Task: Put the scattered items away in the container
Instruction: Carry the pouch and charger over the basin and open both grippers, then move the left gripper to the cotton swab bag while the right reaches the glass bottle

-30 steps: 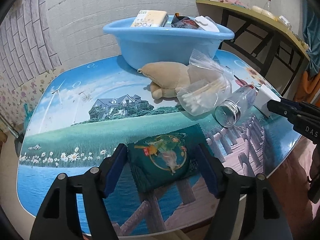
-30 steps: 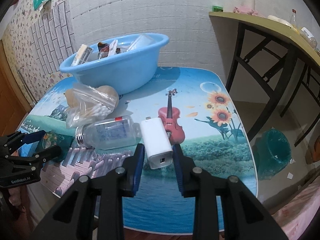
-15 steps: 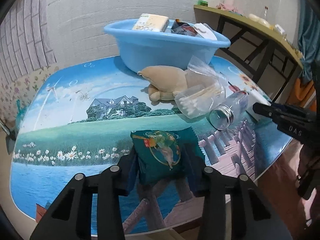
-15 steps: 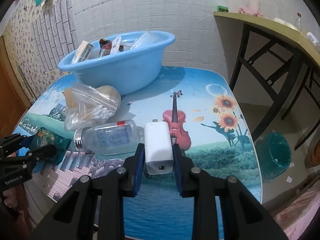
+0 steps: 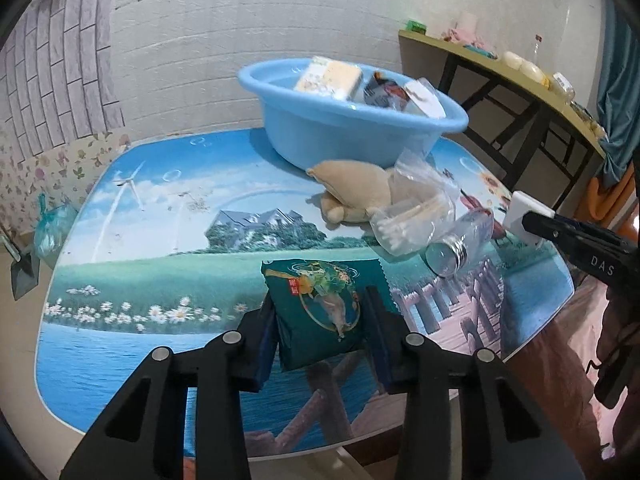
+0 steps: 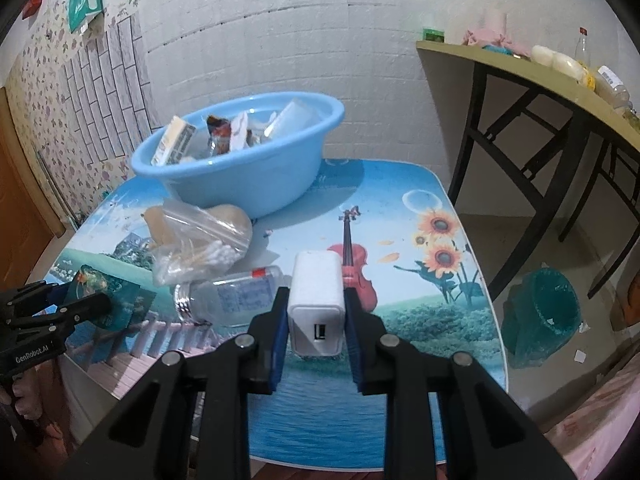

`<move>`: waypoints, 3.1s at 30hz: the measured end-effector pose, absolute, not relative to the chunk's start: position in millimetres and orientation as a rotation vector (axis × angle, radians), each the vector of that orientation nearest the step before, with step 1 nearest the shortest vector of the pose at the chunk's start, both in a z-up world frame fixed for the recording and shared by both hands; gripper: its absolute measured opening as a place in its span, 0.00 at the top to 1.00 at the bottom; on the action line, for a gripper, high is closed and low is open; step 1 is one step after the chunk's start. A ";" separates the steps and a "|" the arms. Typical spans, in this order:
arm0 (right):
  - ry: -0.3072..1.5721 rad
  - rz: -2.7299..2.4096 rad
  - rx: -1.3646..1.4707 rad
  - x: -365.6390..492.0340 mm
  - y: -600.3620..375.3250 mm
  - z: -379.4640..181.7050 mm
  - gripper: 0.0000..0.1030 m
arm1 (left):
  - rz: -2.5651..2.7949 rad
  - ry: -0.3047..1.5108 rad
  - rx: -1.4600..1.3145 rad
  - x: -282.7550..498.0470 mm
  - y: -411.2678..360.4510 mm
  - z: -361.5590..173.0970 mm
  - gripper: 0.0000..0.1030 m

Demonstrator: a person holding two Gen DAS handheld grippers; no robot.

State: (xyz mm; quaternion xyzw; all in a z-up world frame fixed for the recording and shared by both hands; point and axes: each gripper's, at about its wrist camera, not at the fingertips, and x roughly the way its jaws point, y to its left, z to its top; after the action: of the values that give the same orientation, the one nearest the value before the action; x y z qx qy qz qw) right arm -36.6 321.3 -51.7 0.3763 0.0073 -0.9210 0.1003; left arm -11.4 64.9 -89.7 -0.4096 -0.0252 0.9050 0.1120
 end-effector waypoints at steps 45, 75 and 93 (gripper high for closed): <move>0.044 -2.633 0.873 -131.0 265.8 13.5 0.76 | 2.734 -0.016 -0.947 -150.5 77.5 -3.8 0.63; 0.048 -2.615 0.891 -174.3 252.7 7.9 0.67 | 2.738 0.026 -1.008 -184.0 79.9 -18.4 0.28; -0.002 -2.669 0.963 -102.1 287.5 0.6 0.47 | 2.802 -0.039 -1.081 -94.7 51.2 -28.5 0.12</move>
State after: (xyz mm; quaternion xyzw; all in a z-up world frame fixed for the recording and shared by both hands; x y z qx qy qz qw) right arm -102.1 287.5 0.6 0.3354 -0.0006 -0.9298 0.1517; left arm -94.7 51.2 -28.5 -0.3591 -0.0130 0.9307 0.0688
